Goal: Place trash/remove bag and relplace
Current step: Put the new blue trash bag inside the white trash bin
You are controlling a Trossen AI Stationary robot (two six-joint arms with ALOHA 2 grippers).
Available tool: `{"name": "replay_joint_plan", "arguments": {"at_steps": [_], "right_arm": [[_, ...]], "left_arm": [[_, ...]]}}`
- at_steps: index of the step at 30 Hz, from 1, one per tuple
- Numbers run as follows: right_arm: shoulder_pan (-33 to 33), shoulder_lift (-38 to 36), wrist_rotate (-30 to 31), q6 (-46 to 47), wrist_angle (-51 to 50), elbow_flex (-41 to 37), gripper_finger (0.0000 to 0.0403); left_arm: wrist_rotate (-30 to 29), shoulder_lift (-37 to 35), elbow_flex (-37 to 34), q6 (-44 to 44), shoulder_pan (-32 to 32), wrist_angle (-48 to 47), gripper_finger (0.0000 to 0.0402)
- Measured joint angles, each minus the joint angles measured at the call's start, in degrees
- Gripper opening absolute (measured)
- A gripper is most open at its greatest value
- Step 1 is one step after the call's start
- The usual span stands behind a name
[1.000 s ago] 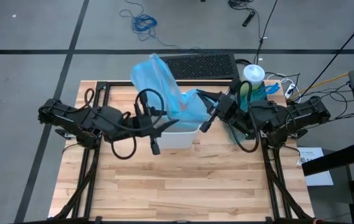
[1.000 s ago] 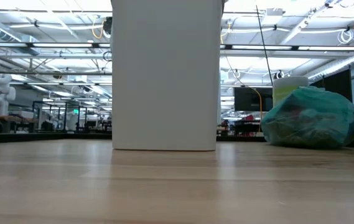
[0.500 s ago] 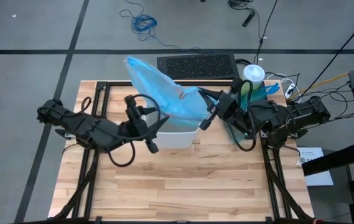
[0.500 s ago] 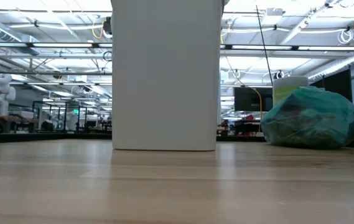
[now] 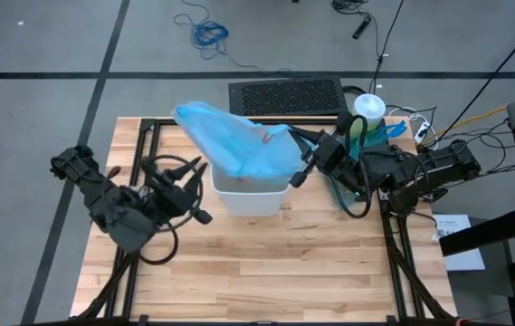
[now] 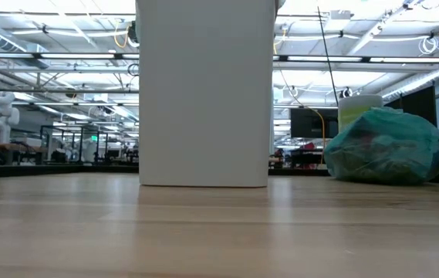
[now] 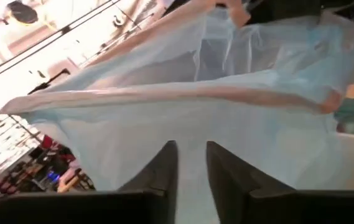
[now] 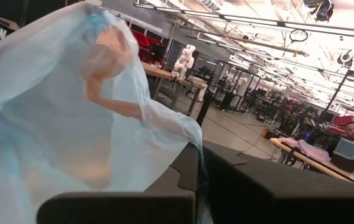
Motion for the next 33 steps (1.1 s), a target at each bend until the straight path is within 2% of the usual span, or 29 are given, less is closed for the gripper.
{"name": "replay_joint_plan", "arguments": {"at_steps": [2, 4, 7, 11, 12, 13, 16, 20, 23, 28, 33], "right_arm": [[0.0, 0.0, 0.0, -0.1, 0.0, 0.0, 0.0], [0.0, 0.0, 0.0, -0.1, 0.0, 0.0, 0.0], [0.0, 0.0, 0.2, -0.4, 0.0, 0.0, 0.0], [0.0, 0.0, 1.7, -1.2, 0.0, 0.0, 0.0], [0.0, 0.0, 1.9, -1.3, 0.0, 0.0, 0.0], [0.0, 0.0, 1.9, -1.3, 0.0, 0.0, 0.0], [-0.1, 0.0, 1.9, -1.3, 0.2, 0.0, 0.0], [-0.3, -0.1, 1.8, -1.3, 0.1, 0.0, 0.0], [-0.3, -0.1, 1.8, -1.3, 0.3, 0.0, 0.0], [-0.3, -0.1, 1.7, -1.5, 0.4, 0.0, 0.0], [-0.3, -0.1, 1.5, -1.5, 0.4, 0.0, 0.0]], "left_arm": [[-0.2, 0.0, 0.0, -7.6, -0.2, -7.1, 0.0045], [-0.2, -0.4, 0.0, -18.9, -0.1, -16.6, 0.0014], [0.1, -0.9, 0.0, -40.4, 0.5, -34.6, 0.0005], [4.9, -0.8, -0.2, -71.6, 1.7, -58.1, 0.0002], [5.3, -0.8, -0.8, -78.7, 1.8, -62.6, 0.0002], [5.5, -1.0, -2.2, -83.1, 2.1, -62.5, 0.0001], [6.7, -2.5, -7.6, -84.5, 3.6, -60.6, 0.0001], [8.5, -3.3, -14.1, -94.0, 7.2, -62.5, 0.0001], [9.2, -3.6, -17.2, -96.9, 9.0, -62.4, 0.0001], [8.8, -4.4, -18.1, -96.9, 14.2, -62.6, 0.0], [8.3, -5.4, -18.1, -92.8, 23.7, -62.6, 0.0]]}}
